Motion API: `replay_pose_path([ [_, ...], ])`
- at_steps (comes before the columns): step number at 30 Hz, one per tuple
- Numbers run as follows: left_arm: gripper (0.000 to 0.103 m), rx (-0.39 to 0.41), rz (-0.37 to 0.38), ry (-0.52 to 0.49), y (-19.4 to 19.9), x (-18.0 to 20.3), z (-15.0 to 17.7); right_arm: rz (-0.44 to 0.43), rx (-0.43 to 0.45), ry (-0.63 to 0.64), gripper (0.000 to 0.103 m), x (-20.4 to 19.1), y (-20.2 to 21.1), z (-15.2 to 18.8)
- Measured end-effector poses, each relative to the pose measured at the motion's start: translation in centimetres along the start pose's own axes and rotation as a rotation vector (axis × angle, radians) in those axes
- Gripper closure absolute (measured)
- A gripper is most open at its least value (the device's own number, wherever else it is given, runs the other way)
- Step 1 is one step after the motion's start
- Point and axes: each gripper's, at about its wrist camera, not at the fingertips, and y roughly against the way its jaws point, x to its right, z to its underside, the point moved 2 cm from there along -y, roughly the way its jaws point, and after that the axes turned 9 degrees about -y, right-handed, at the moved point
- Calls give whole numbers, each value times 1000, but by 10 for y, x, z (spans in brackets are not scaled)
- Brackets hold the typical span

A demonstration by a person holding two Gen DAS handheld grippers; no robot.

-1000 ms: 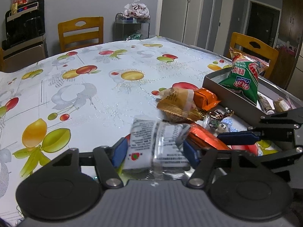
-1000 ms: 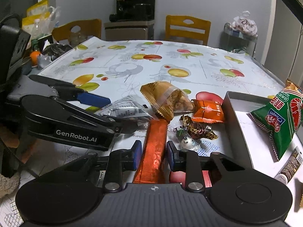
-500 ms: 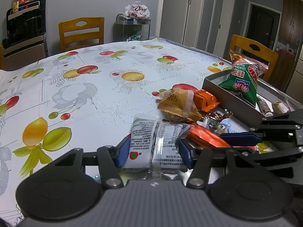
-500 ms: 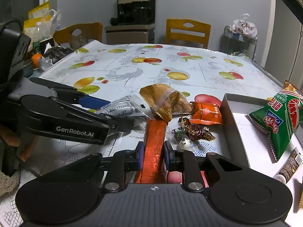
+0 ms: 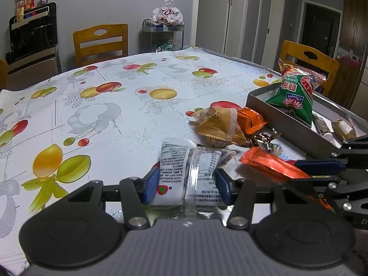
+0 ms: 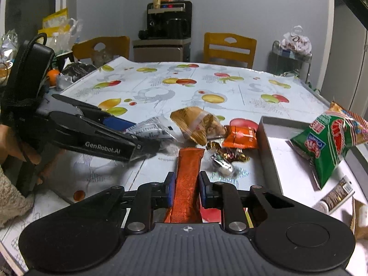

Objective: Organize snacks
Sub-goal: 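Lift the white packets with left gripper while right gripper carries the orange bar toward the tray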

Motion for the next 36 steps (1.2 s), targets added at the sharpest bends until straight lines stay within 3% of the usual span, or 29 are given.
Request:
replay_pose_path([
  [11,52,-3,-23,-9,2,3,1,0,-46,-5,79,10,1,14],
  [13,52,-4,-21,-6,2,3,2,-2,-45,-3,73,9,0,14],
  [15,52,-4,-19,-5,2,2,2,-9,-43,-13,59,8,-3,13],
  [16,52,-4,-19,-5,2,2,2,-8,-39,-11,59,8,-4,13],
  [19,52,-4,-19,-6,2,2,2,-4,-27,8,60,5,-6,14],
  [22,52,-5,-19,-5,2,2,2,2,-17,16,80,3,-6,14],
  [29,52,-4,-20,-7,2,2,2,-21,-12,-4,80,4,-1,13],
  [36,53,3,-73,12,6,2,4,-54,45,5,80,7,18,9],
])
